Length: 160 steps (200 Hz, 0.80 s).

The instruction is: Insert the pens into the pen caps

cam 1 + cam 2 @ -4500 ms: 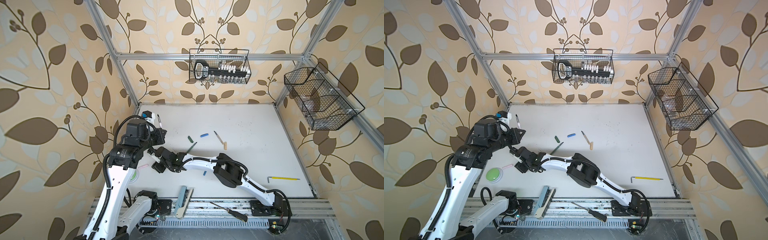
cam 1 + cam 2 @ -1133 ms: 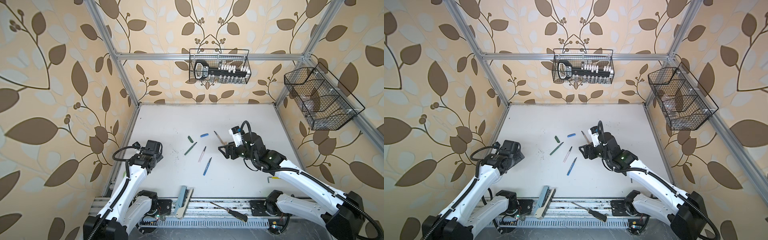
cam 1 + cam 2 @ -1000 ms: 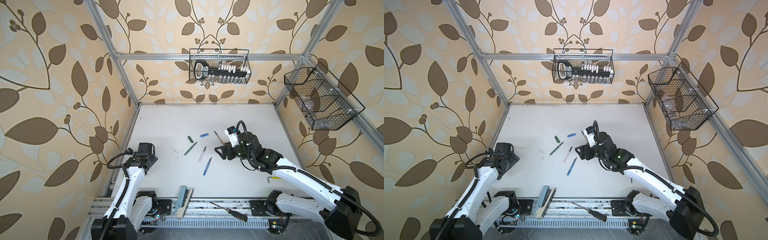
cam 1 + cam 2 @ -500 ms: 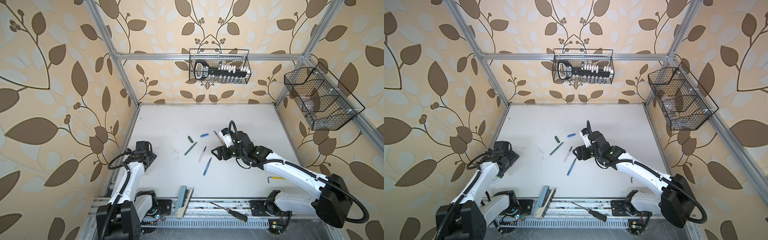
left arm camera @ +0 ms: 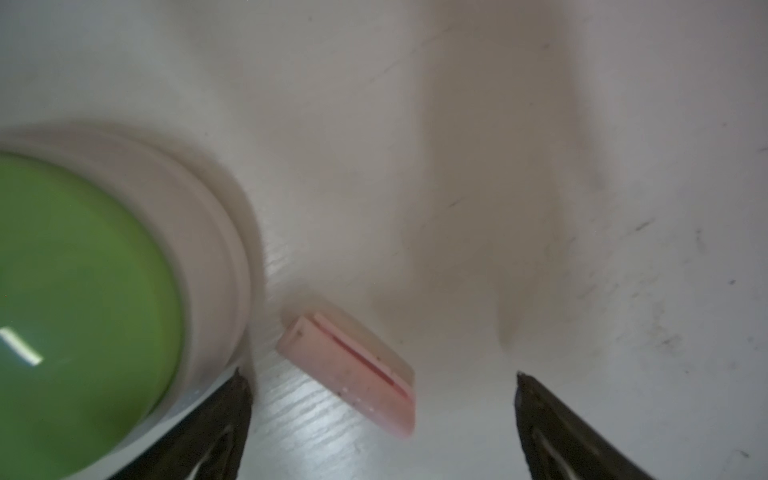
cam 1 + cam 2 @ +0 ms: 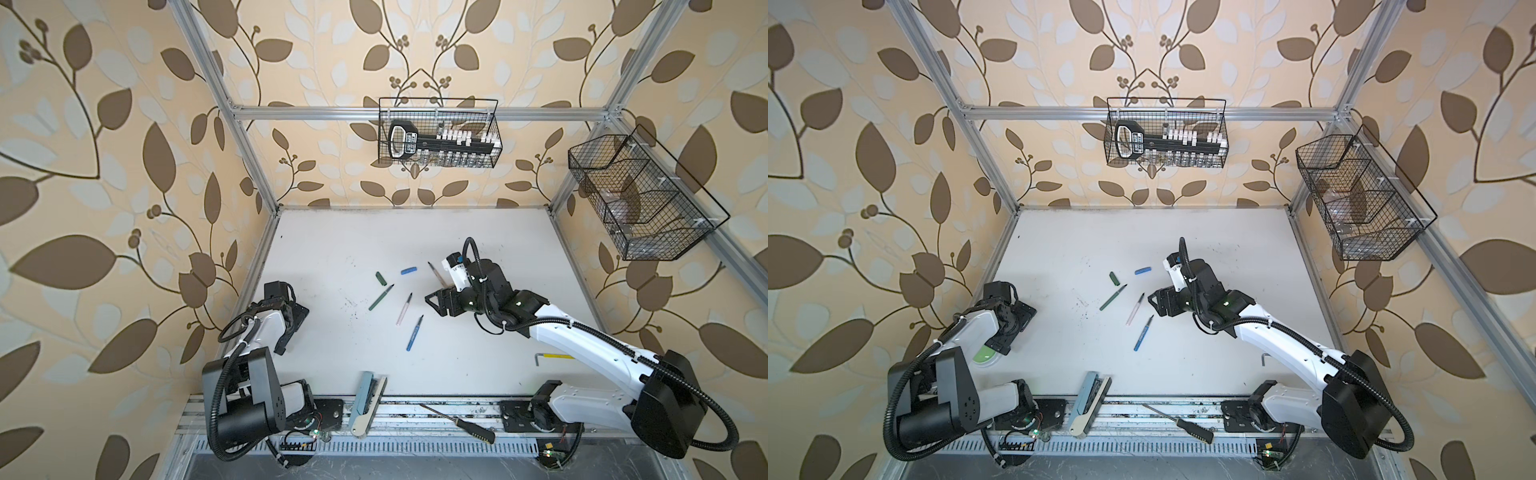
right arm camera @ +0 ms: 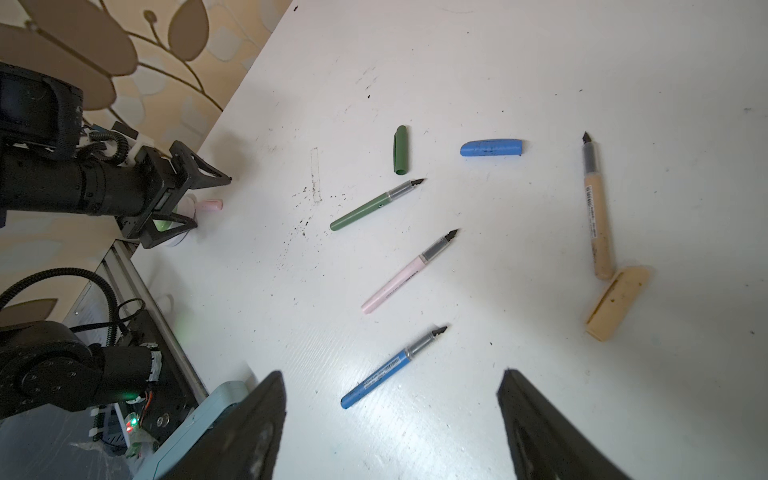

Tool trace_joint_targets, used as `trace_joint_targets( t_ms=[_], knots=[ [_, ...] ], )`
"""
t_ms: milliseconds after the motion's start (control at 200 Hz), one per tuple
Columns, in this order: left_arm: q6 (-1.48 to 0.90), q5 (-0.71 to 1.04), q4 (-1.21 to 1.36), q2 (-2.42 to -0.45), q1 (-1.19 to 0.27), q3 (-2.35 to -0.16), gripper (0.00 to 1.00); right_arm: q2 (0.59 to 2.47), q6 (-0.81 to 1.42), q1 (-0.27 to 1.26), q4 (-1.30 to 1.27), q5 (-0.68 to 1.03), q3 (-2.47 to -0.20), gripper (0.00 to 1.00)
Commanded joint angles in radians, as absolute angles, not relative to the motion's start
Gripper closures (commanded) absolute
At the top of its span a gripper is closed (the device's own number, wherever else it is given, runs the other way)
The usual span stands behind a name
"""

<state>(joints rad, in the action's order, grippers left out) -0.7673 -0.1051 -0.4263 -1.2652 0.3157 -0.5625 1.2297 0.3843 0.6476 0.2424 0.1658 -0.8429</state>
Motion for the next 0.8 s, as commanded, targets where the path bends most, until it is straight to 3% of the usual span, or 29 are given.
trace_joint_targets(
  t_ms=[0,520,795],
  knots=[
    [-0.750,-0.066,-0.376,-1.308,0.321,-0.575,0.01,1.215,0.376,0.643,0.238,0.178,-0.850,0.19],
    [-0.681,0.141,-0.213,-1.549,0.309,-0.661,0.01,1.206,0.382,0.625,0.236,0.167,-0.835,0.19],
    [-0.783,0.119,-0.144,-1.552,0.116,-0.605,0.01,1.204,0.388,0.618,0.207,0.171,-0.804,0.19]
  ],
)
